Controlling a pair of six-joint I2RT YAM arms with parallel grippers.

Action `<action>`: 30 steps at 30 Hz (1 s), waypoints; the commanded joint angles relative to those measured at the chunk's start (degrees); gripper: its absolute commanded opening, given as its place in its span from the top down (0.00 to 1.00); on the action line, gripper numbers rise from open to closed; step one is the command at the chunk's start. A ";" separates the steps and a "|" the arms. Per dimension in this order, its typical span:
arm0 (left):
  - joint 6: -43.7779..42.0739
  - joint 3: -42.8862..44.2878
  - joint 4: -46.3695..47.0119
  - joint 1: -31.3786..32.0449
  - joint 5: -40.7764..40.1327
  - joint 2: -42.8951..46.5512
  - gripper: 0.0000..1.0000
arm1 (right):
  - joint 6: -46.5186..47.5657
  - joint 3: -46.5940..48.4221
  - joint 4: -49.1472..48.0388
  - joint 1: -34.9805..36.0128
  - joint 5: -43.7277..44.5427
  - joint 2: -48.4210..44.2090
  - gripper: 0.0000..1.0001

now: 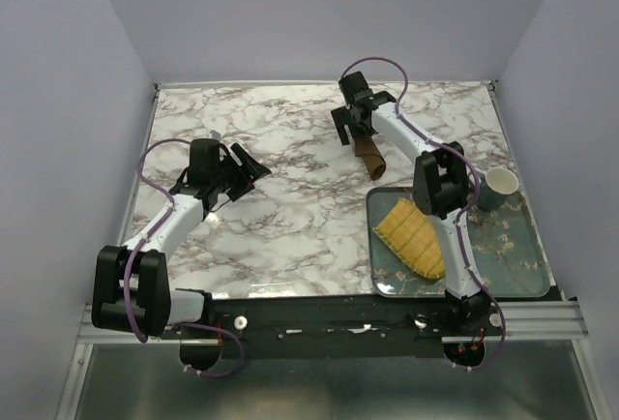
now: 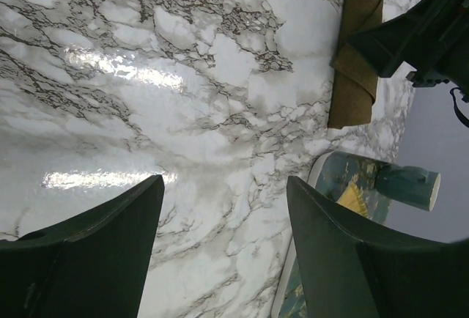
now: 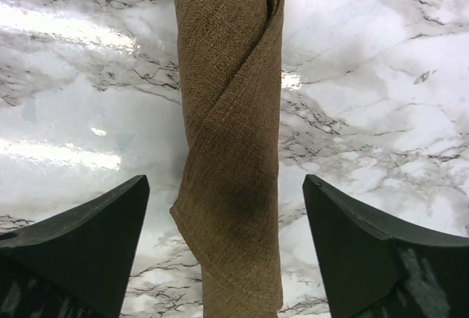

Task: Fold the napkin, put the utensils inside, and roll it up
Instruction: Roll the napkin with the utensil

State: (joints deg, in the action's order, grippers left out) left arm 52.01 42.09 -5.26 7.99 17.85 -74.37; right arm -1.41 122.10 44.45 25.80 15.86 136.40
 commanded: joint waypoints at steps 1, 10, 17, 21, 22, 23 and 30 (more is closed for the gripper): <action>-1.38 0.36 0.86 0.27 2.98 0.19 0.22 | 0.88 4.10 4.32 -0.31 2.69 -3.15 0.00; -9.64 5.54 -1.95 3.69 9.12 2.12 0.16 | -5.35 -4.66 10.93 0.04 -1.08 -24.98 0.00; -11.67 10.29 -4.24 12.99 4.05 11.34 0.07 | -8.60 -28.92 7.94 0.04 -3.46 -56.17 0.00; -11.58 12.67 -1.08 16.35 5.09 15.82 0.01 | -11.94 -37.28 5.92 0.12 -8.73 -71.57 0.00; -11.23 12.93 -0.55 16.62 5.35 16.53 0.01 | -12.65 -38.25 5.74 0.04 -9.70 -74.41 0.00; -10.18 12.93 0.15 16.79 5.53 17.23 0.01 | -14.22 -40.26 5.65 0.04 -10.23 -76.78 0.00; -8.24 16.71 4.29 16.97 4.74 21.54 0.01 | -16.61 -42.91 3.99 0.04 -10.94 -92.09 0.00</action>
State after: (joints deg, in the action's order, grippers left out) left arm 42.96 54.96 -3.53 24.82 23.03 -54.65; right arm -15.00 80.77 50.61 25.87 7.16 50.30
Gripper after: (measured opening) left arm 0.985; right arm 0.995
